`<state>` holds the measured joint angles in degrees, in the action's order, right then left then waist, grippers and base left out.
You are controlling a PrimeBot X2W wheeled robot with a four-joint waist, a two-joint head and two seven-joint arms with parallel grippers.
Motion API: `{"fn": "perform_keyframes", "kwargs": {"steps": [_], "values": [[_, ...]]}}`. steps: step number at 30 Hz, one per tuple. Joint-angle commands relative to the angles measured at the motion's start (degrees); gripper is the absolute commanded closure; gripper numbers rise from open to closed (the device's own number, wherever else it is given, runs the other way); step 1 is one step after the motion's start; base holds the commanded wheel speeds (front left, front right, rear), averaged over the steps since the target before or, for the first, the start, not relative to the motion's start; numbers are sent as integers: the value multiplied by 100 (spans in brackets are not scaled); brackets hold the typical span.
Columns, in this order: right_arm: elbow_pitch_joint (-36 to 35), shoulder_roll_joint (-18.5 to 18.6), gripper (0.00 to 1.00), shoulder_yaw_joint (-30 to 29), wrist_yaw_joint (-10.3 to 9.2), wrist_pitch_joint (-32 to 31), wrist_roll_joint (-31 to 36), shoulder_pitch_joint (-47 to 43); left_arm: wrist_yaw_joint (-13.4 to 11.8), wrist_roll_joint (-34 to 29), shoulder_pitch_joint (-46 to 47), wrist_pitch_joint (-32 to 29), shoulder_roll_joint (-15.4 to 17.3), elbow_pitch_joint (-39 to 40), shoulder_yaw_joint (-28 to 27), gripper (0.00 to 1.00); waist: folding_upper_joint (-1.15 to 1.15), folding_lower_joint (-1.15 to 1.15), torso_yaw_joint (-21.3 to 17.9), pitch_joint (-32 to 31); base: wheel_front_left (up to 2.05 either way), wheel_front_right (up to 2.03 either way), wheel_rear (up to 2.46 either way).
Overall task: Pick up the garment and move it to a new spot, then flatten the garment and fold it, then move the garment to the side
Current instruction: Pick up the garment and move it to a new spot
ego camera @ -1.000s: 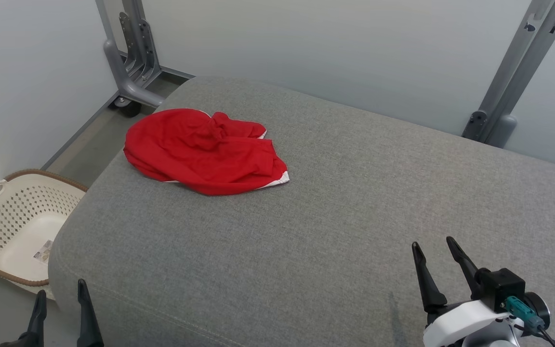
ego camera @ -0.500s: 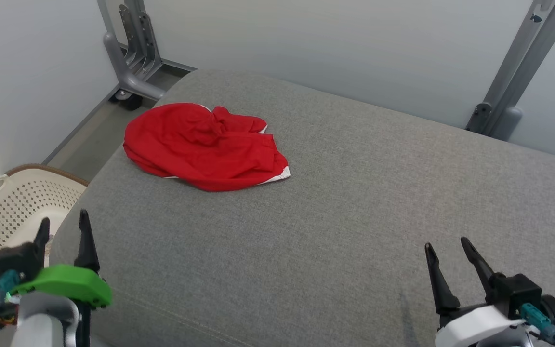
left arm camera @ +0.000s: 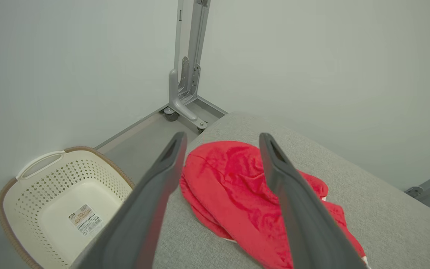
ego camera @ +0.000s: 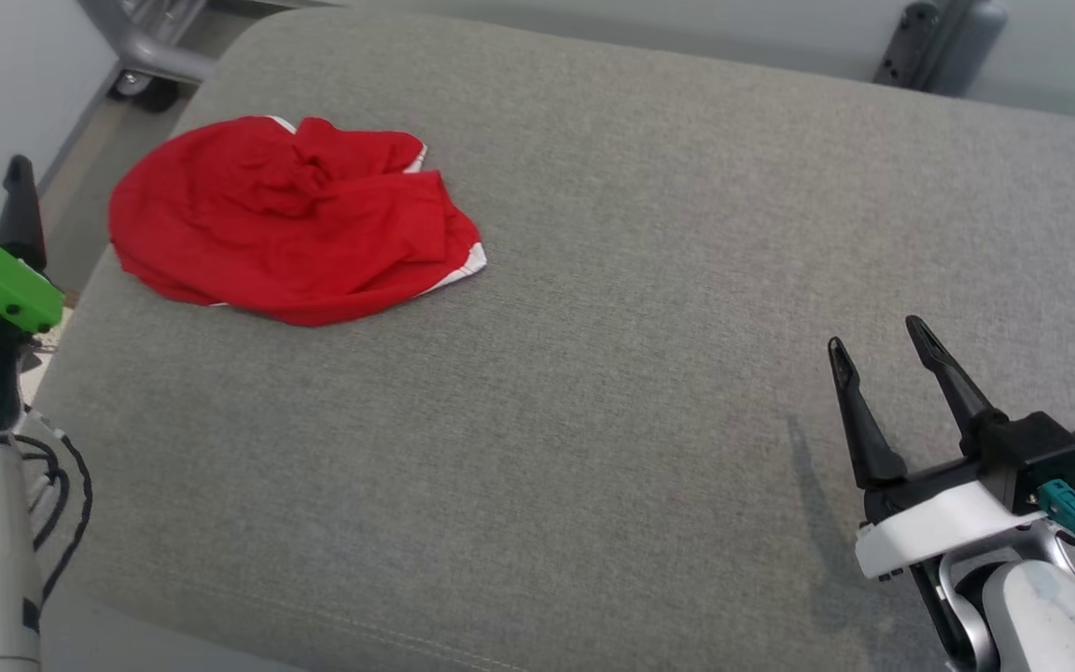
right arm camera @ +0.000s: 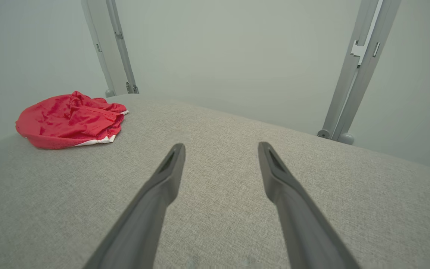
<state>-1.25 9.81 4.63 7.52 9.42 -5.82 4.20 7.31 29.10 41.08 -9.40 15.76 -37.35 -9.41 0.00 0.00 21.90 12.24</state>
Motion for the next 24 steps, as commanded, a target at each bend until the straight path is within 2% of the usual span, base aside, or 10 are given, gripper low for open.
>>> {"fn": "perform_keyframes", "kwargs": {"steps": [1,6,9,17,24], "values": [[-69,34,0,11,-7,-4,48,155,18,115,195,-158,84,-44,-19,0,0,0,-1053,1128,0,0,0],[-205,18,0,53,-7,5,67,329,19,411,562,-965,406,-188,-37,0,0,0,-1273,1444,0,0,0],[-239,-10,0,81,-7,44,61,372,-92,586,713,-1488,484,-247,-108,0,0,0,-1367,1551,0,0,0],[-203,-86,0,194,-7,119,47,476,-638,1049,870,-3095,583,-73,-256,0,0,0,-1618,1734,0,0,0],[-322,-91,0,191,-7,111,51,547,-1156,1135,478,-3870,621,590,-282,0,0,0,-1830,1855,0,0,0]]}}
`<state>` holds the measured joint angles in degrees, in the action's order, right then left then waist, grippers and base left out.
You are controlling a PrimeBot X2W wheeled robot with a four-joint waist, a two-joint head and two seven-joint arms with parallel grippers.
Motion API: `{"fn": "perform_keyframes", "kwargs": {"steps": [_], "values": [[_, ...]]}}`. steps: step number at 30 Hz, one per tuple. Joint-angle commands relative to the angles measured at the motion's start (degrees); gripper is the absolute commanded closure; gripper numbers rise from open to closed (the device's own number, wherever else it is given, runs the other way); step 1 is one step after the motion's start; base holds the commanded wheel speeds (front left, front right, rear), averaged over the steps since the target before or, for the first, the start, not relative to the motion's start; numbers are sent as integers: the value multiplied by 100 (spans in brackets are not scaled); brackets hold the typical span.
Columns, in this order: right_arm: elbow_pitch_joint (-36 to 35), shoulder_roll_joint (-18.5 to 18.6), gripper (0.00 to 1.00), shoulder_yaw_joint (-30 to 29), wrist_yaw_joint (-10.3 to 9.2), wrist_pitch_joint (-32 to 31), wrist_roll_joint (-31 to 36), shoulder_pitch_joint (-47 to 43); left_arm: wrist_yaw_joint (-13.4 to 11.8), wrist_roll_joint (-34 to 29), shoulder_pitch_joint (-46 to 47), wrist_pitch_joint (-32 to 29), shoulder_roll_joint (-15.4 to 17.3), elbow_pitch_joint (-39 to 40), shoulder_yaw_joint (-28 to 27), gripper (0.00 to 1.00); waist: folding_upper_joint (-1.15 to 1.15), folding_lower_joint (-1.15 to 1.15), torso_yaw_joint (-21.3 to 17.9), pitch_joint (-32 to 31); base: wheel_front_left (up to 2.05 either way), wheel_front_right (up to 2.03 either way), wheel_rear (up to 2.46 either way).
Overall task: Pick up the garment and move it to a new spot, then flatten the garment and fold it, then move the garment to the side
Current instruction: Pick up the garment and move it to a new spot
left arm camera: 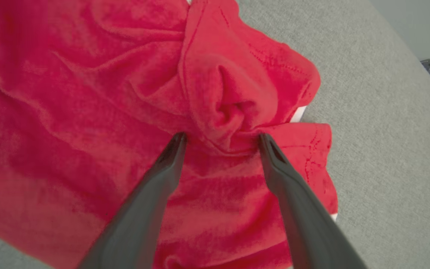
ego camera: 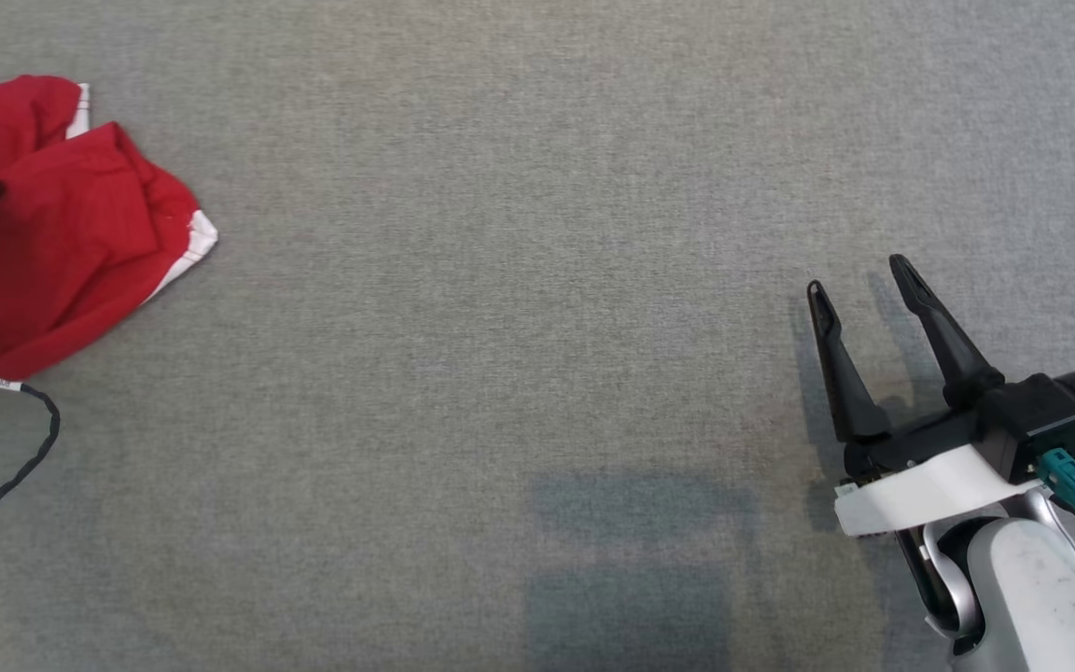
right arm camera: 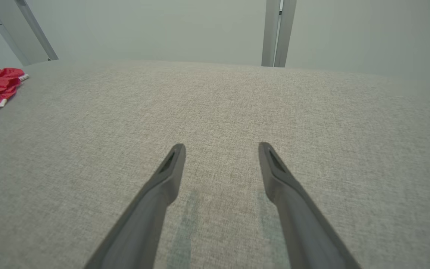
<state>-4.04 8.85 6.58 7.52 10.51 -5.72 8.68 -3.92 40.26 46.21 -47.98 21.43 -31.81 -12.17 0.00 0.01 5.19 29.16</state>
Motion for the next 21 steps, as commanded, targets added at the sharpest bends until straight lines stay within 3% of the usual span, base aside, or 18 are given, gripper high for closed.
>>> {"fn": "perform_keyframes", "kwargs": {"steps": [1,8,9,11,14,17,20,21], "values": [[-78,9,0,-8,-7,-6,44,118,-94,-62,-97,-42,112,147,16,0,0,-1,-191,206,0,0,0],[-123,-40,0,-59,-7,13,38,118,-367,-267,-561,-307,114,538,167,0,0,-1,-298,319,0,0,0],[-100,-51,0,-67,-7,26,36,123,-364,-247,-611,-370,94,587,193,15,0,-1,-304,301,0,0,0],[-59,-75,0,-86,-7,53,28,126,-319,-192,-676,-433,63,728,221,96,0,-1,-297,243,0,0,0],[-3,-112,0,-69,-7,89,9,136,-201,-134,-704,-340,90,970,201,100,0,-1,-270,117,0,0,0],[75,-147,0,-59,-7,137,-16,141,129,-9,-722,-59,118,1180,128,100,0,-1,-226,-76,0,0,0],[180,-171,0,-42,-7,186,-44,115,658,41,-789,315,217,1349,175,100,0,-1,-191,-337,0,0,0],[217,-186,0,-38,-7,196,-57,96,692,28,-838,407,236,1306,132,100,0,-1,-181,-442,0,0,0]]}}
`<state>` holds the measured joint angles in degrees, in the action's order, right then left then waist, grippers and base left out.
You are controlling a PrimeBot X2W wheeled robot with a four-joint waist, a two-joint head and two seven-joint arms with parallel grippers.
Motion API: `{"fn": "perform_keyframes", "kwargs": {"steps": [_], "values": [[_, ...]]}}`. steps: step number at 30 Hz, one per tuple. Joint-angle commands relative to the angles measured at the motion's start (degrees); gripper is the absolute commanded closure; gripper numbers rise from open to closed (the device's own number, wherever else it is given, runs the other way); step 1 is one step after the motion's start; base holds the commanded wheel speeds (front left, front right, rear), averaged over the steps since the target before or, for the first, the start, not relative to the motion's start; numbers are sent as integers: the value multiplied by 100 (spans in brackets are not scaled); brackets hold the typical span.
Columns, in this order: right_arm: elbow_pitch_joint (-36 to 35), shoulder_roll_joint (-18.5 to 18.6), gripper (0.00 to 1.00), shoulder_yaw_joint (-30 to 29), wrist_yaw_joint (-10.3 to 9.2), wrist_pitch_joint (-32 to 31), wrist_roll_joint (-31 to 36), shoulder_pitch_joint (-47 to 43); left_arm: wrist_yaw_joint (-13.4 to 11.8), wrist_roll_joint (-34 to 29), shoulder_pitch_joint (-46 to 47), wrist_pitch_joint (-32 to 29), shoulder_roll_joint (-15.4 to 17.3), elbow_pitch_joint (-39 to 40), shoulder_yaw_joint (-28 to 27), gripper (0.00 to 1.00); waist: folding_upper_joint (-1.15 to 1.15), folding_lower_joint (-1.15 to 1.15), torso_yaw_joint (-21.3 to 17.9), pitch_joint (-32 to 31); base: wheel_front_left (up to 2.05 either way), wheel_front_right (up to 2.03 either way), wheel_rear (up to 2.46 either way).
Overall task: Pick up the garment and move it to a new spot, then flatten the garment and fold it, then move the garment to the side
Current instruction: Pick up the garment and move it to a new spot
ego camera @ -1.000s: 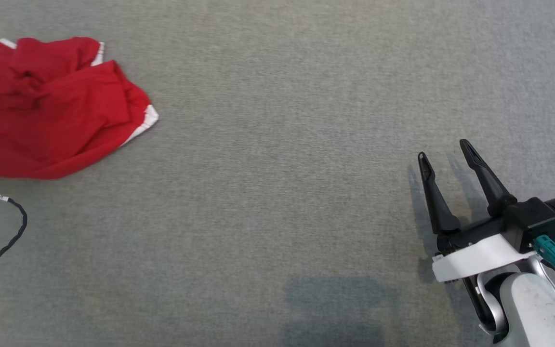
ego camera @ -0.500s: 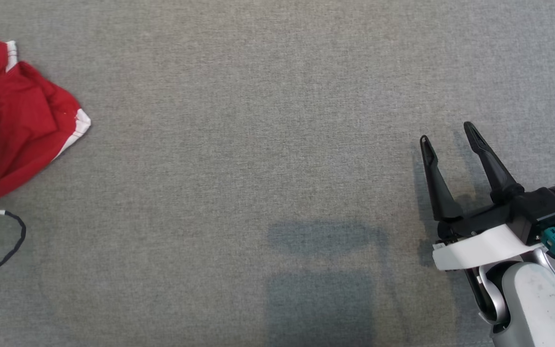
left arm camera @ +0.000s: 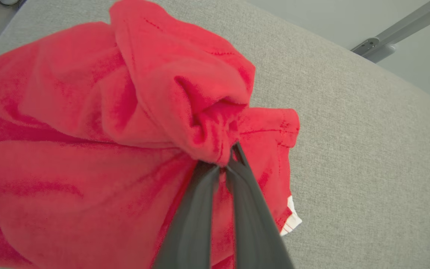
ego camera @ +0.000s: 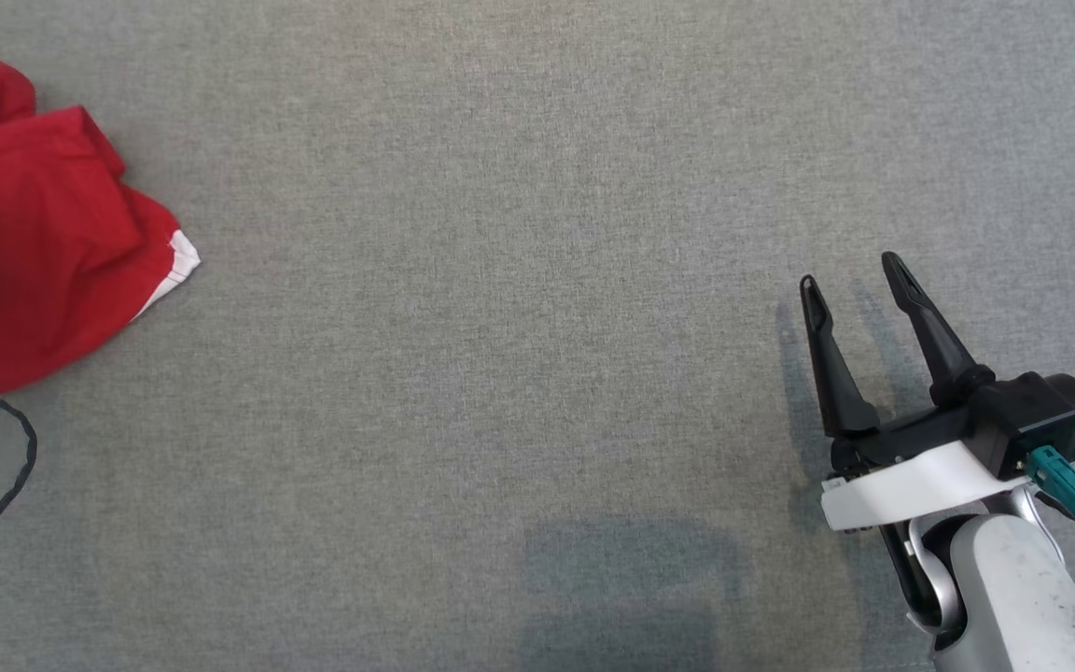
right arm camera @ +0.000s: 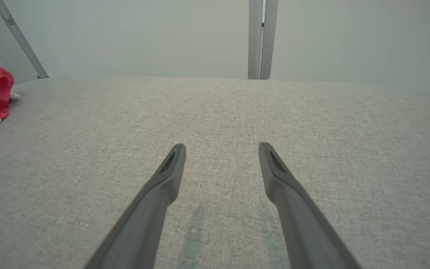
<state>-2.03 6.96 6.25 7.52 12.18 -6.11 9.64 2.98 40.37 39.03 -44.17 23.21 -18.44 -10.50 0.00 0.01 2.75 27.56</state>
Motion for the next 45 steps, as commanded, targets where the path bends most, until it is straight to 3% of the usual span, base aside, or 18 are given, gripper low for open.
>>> {"fn": "perform_keyframes", "kwargs": {"steps": [1,11,18,22,35,41,45], "values": [[58,-20,0,6,-7,50,-29,-32,43,46,-150,65,54,-65,-44,100,0,-1,68,-407,0,0,0],[448,-182,0,-13,-7,182,-142,-422,312,193,-241,322,-21,-27,119,100,0,-1,22,-1751,0,0,0],[629,-312,0,-41,-7,223,-262,-832,410,388,-163,183,-101,267,511,100,0,-1,-215,-2737,0,0,0],[599,-352,0,-77,-7,230,-285,-1038,443,500,-14,261,-221,583,771,100,0,-1,-383,-2998,0,0,0],[361,-396,0,-51,-7,64,-211,-1166,454,932,-397,1476,-1232,1111,1712,100,0,-1,-1409,-3043,0,0,0],[213,-375,0,-7,-7,-79,-154,-1072,454,928,-699,1902,-1477,812,2207,100,0,-1,-1970,-2772,0,0,0],[131,-343,0,72,-7,-143,-152,-1012,452,741,-871,2219,-1457,357,2367,100,0,-1,-2328,-2568,0,0,0]]}}
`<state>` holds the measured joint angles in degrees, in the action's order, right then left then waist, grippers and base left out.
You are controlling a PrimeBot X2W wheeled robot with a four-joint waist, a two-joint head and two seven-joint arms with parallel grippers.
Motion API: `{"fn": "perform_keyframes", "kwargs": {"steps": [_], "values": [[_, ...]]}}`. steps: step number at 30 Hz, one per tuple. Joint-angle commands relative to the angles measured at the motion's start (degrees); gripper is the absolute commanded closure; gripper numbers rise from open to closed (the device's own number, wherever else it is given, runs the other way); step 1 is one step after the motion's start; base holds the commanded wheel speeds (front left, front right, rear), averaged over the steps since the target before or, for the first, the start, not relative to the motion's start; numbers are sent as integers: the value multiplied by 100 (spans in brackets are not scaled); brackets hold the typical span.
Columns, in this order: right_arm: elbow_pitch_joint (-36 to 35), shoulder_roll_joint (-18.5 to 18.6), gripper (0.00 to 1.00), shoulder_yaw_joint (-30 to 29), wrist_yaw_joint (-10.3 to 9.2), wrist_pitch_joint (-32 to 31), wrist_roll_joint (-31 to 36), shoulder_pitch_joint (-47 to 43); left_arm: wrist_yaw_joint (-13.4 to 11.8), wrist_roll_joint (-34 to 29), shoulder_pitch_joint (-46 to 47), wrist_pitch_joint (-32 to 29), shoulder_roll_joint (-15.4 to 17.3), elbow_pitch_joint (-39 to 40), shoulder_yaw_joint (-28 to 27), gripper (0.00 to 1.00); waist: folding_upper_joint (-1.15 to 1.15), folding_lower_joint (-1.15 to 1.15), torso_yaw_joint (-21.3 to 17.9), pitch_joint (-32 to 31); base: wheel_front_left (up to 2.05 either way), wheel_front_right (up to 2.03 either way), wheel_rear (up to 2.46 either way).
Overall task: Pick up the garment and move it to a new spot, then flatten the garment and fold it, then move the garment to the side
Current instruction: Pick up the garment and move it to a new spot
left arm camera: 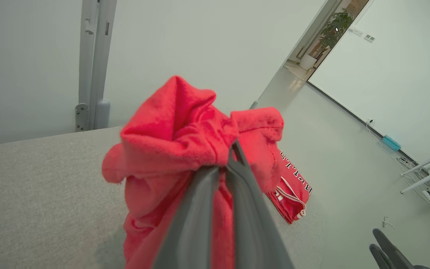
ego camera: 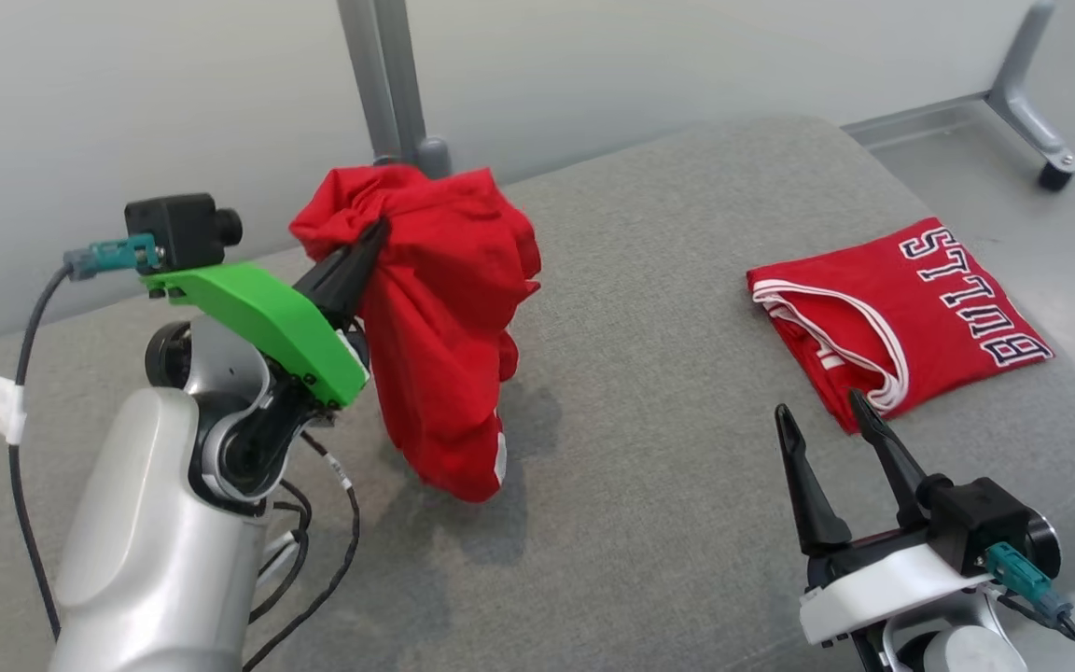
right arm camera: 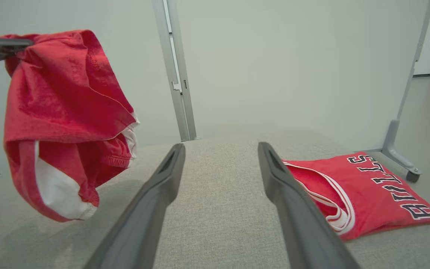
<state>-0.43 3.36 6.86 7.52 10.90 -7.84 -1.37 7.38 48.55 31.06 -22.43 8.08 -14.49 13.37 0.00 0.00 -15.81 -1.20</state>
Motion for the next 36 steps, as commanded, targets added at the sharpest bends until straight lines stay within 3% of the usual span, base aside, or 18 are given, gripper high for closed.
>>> {"fn": "perform_keyframes", "kwargs": {"steps": [1,10,11,12,13,18,24,27,36], "values": [[-50,26,0,9,-7,-25,22,89,12,-140,-120,123,58,-169,30,100,0,0,-533,348,0,0,0],[-75,21,0,47,-7,-4,-5,109,-37,-715,-462,961,19,-1556,389,100,0,0,-706,540,0,0,0],[-73,16,0,50,-7,-4,-8,114,-89,-865,-482,1155,15,-1708,427,77,0,0,-685,535,0,0,0],[-68,14,0,46,-7,-2,-11,116,-146,-972,-511,1363,3,-1857,463,22,0,0,-651,520,0,0,0],[-64,11,0,48,-7,-1,-13,119,-188,-1093,-536,1541,-10,-1975,509,0,0,0,-617,507,0,0,0],[-41,28,0,-42,-7,-10,-11,-5,-334,-1401,-700,2428,-149,-2415,624,0,0,0,-259,321,0,0,0],[-90,72,0,-182,-7,-41,25,-147,-557,-1564,-1006,3447,-151,-2390,480,0,0,0,291,48,0,0,0],[-73,131,0,-244,-7,-66,23,-211,-594,-1663,-1276,3711,-81,-2052,356,0,0,0,569,-99,0,0,0],[181,273,0,-386,-7,37,-79,-454,-743,-2515,-2752,3759,-109,-328,-388,0,0,0,1403,-420,0,0,0]]}}
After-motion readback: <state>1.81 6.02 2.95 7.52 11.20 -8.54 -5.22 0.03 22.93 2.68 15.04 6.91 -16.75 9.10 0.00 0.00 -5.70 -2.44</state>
